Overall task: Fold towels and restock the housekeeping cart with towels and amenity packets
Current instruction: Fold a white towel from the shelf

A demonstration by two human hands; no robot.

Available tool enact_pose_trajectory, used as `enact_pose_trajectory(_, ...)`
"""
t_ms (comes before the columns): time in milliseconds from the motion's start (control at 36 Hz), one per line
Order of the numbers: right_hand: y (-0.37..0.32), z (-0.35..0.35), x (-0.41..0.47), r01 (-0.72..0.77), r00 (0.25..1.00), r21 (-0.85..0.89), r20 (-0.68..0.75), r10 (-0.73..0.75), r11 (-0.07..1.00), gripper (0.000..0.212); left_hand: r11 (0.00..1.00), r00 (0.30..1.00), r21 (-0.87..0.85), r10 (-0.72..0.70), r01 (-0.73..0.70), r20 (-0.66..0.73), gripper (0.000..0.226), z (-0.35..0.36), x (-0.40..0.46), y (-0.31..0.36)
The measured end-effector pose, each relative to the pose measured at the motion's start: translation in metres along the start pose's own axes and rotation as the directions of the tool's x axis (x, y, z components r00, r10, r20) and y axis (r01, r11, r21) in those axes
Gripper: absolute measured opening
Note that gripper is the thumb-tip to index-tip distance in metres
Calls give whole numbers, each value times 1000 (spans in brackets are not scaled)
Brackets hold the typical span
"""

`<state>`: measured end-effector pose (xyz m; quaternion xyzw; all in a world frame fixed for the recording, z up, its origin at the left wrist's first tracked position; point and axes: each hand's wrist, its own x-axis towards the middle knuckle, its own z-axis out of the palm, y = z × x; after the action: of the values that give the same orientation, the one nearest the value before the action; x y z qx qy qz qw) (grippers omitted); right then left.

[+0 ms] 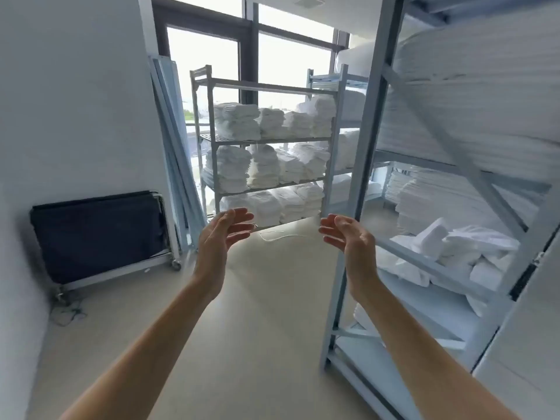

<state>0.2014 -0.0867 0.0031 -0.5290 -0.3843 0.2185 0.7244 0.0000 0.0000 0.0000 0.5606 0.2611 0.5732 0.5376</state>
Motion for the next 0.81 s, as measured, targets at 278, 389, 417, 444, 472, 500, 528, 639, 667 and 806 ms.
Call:
enact_pose_trajectory(278,53,97,82,-5,1000,-36,23,6,999,22,997,999,-79,-23,21,-30,37,-49,108,-48)
enact_pose_trajectory(389,69,143,129,4,1000,-41,6,-3,999,22,993,1000,-115,-24,23,-5,34,-71,170,-71)
enact_pose_trajectory(417,72,153,140,0,1000,-44,-2,-1,999,22,992,999,-120,-36,36,3,34,-75,184,-77)
enact_pose_trajectory(444,75,162,150,-1,1000,-48,-14,1,999,22,991,999,-124,-48,48,4,33,-79,198,-82)
enact_pose_trajectory(472,77,172,162,2,1000,-49,-22,-3,999,23,990,998,-130,-57,58,10,33,-83,213,-87)
enact_pose_trajectory(500,79,179,170,1,1000,-53,-30,-3,999,24,989,998,-130,-67,68,13,33,-85,225,-90)
enact_pose_trajectory(528,80,185,180,5,999,-55,-38,-7,998,24,989,997,-129,-72,74,18,33,-88,238,-94)
enact_pose_trajectory(639,88,205,218,20,998,-67,-66,-25,998,22,988,996,-129,-77,83,48,34,-93,291,-103)
enact_pose_trajectory(667,90,208,227,21,997,-72,-73,-27,997,21,988,996,-129,-75,81,55,35,-92,303,-105)
enact_pose_trajectory(806,107,212,278,26,994,-77,-103,-34,997,17,985,994,-155,-57,72,94,33,-80,358,-123)
